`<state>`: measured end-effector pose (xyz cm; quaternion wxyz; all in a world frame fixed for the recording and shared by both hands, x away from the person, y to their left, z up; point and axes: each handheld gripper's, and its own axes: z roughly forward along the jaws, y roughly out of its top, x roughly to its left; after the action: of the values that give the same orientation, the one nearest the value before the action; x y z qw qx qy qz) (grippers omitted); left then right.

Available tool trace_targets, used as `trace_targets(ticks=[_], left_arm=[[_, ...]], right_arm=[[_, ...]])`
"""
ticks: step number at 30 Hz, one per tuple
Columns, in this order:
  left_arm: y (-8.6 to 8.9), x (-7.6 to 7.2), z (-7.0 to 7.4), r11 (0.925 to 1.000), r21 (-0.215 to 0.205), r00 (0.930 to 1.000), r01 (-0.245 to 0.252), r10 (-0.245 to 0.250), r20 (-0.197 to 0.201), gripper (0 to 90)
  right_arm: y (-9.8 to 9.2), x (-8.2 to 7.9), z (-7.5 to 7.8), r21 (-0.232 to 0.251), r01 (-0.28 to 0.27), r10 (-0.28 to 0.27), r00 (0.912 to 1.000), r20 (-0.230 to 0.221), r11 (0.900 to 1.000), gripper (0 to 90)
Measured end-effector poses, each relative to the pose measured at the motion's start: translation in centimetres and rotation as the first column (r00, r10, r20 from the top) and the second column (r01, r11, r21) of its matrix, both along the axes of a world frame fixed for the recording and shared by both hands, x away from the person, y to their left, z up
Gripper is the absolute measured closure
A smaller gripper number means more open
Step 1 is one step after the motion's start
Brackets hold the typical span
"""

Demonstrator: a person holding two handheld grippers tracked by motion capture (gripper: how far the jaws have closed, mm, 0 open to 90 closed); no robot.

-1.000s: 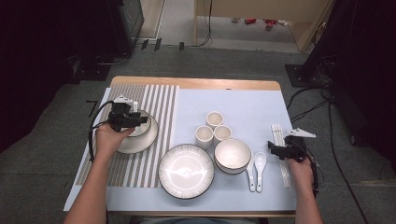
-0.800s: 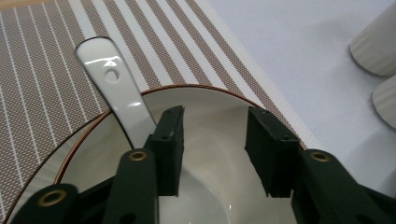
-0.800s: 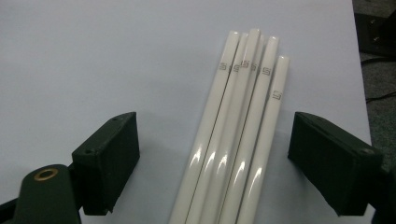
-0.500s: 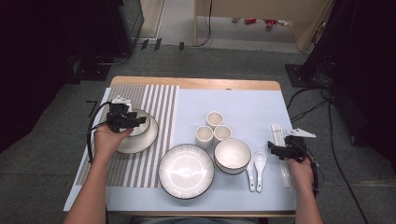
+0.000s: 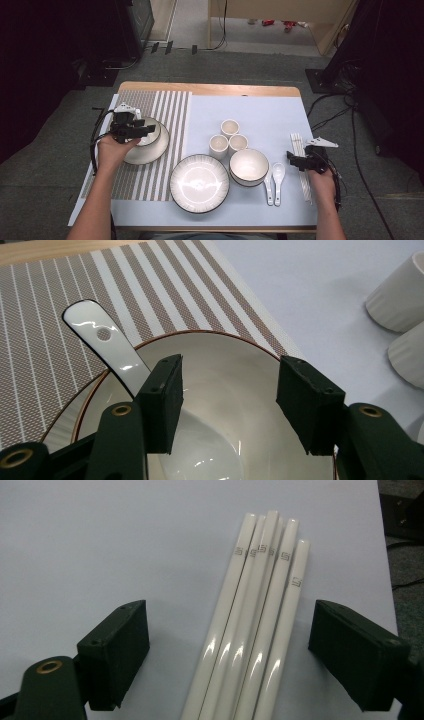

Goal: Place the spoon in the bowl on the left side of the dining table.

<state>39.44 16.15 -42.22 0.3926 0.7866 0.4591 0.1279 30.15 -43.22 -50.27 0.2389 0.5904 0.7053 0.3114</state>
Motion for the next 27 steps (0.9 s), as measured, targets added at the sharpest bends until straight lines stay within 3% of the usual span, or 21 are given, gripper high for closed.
trace_targets(ticks=[12,18,22,25,27], left_arm=[[0.3,-1.1,0.4,0.9993,0.02,0.9989,0.032,-0.033,0.035,38.4],[0.9,-1.5,1.0,0.9997,-0.008,0.9987,0.023,-0.023,0.045,38.5],[0.9,-1.9,0.9,0.9995,0.021,0.9991,0.024,-0.025,0.033,37.2],[1.0,-2.3,0.8,0.9996,-0.012,0.9988,0.025,-0.025,0.043,37.0],[1.0,-2.5,0.7,0.9996,-0.011,0.999,0.027,-0.027,0.035,36.9]], right_arm=[[0.0,0.0,0.0,0.0,0.001,-0.001,1.0,0.0,1.0,16.0],[0.0,0.0,0.0,-0.001,0.001,-0.001,1.0,0.0,1.0,16.0],[0.0,0.0,0.0,0.0,0.001,-0.001,1.0,0.0,1.0,16.0],[0.0,0.0,0.0,0.0,0.001,-0.001,1.0,0.0,1.0,15.9],[0.0,0.0,0.0,0.0,0.001,-0.001,1.0,0.0,1.0,15.9]])
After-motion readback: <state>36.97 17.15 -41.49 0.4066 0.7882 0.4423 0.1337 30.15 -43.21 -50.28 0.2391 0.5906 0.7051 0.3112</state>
